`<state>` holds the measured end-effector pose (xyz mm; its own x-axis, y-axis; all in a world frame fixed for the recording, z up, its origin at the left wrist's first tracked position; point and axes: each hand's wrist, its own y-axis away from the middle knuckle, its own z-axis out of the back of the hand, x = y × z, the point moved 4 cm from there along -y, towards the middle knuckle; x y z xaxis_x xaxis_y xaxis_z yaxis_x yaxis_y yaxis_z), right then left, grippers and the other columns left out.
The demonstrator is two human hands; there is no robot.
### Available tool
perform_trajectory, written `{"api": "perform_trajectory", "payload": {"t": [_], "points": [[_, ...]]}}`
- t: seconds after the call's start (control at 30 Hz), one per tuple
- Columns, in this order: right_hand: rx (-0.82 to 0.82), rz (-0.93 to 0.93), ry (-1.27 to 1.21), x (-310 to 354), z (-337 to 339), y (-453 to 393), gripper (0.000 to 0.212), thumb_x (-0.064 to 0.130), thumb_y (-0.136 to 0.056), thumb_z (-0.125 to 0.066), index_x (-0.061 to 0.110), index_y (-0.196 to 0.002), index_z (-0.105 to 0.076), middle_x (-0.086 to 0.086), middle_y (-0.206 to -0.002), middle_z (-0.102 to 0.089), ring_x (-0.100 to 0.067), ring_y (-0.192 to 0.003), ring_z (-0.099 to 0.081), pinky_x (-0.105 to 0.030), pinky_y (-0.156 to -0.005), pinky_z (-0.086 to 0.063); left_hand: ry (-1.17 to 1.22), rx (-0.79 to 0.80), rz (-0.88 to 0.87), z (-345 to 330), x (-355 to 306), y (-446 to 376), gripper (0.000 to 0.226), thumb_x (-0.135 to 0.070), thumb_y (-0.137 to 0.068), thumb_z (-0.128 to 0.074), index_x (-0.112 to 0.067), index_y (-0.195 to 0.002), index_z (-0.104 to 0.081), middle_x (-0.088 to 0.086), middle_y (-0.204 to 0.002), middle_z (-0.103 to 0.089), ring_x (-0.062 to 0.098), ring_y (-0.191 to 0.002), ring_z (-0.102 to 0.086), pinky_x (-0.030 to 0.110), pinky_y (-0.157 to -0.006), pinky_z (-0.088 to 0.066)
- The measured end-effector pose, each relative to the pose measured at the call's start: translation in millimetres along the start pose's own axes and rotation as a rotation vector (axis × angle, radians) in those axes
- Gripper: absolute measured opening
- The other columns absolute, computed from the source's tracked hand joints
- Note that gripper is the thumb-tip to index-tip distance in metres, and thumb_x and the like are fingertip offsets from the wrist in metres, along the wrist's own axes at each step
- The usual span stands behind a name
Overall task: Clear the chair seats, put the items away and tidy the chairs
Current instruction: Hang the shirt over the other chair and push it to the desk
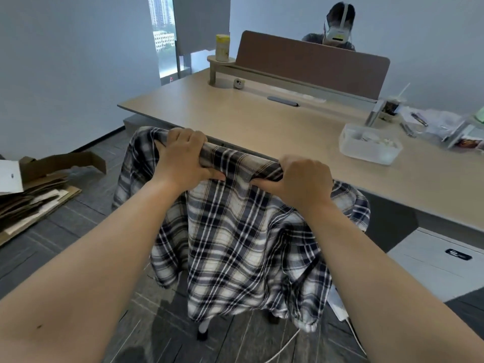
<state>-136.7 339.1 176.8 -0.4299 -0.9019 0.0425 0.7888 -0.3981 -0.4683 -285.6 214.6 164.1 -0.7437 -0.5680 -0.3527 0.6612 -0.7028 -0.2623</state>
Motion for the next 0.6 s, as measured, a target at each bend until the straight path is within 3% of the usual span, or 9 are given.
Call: {"api": "perform_trajectory", "payload": {"t": [0.1, 0.23, 0.4, 0.5, 0.6], "points": [[-0.012, -0.014, 0.002, -18.2, -15.2, -27.2, 0.077, 0.072, -0.053, -0.063, 0.022, -0.048, -0.005, 0.014, -0.042, -0.004, -0.002, -0.034, -0.003, -0.005, -0.046, -0.008, 0.003, 0.016, -0.027, -13.5, -2.9, -37.8, 0.076, -0.048, -0.062, -0.073, -0.006, -0.118, -0.045, 0.014, -0.128, -0.045, 0.031, -0.125, -0.029, 0.053, -0.107, -0.029], [-0.031, -0.061, 0.013, -38.4, -30.9, -63.3, 0.066, 0.071, -0.053, -0.056, 0.014, -0.045, -0.024, 0.005, -0.037, -0.021, -0.012, -0.031, -0.021, -0.006, -0.044, -0.009, 0.001, 0.025, -0.065, -27.5, -2.2, -89.2, 0.072, -0.049, -0.064, -0.071, -0.007, -0.117, -0.045, 0.013, -0.127, -0.045, 0.032, -0.125, -0.029, 0.061, -0.106, -0.027], [-0.103, -0.105, 0.102, -61.0, -49.1, -98.7, 0.060, 0.068, -0.057, -0.057, 0.014, -0.047, -0.031, 0.004, -0.040, -0.029, -0.013, -0.033, -0.027, -0.007, -0.042, -0.009, 0.009, 0.036, -0.140, -43.5, -2.4, -145.5, 0.074, -0.055, -0.063, -0.068, -0.008, -0.115, -0.046, 0.012, -0.125, -0.046, 0.031, -0.123, -0.030, 0.064, -0.105, -0.026], [-0.133, -0.132, 0.168, -72.1, -58.7, -114.5, 0.059, 0.063, -0.059, -0.063, 0.009, -0.047, -0.042, 0.003, -0.044, -0.031, -0.014, -0.037, -0.029, -0.016, -0.041, -0.023, 0.024, 0.057, -0.177, -53.3, -4.2, -174.2, 0.074, -0.057, -0.063, -0.067, -0.009, -0.115, -0.045, 0.011, -0.126, -0.046, 0.031, -0.125, -0.029, 0.064, -0.108, -0.021], [-0.123, -0.218, 0.268, -82.3, -67.4, -126.8, 0.057, 0.063, -0.066, -0.063, 0.009, -0.061, -0.045, -0.001, -0.056, -0.038, -0.018, -0.052, -0.040, -0.033, -0.063, -0.031, 0.056, 0.063, -0.202, -61.8, -8.0, -198.4, 0.075, -0.057, -0.063, -0.068, -0.009, -0.115, -0.045, 0.011, -0.125, -0.045, 0.031, -0.125, -0.029, 0.063, -0.108, -0.023]]}}
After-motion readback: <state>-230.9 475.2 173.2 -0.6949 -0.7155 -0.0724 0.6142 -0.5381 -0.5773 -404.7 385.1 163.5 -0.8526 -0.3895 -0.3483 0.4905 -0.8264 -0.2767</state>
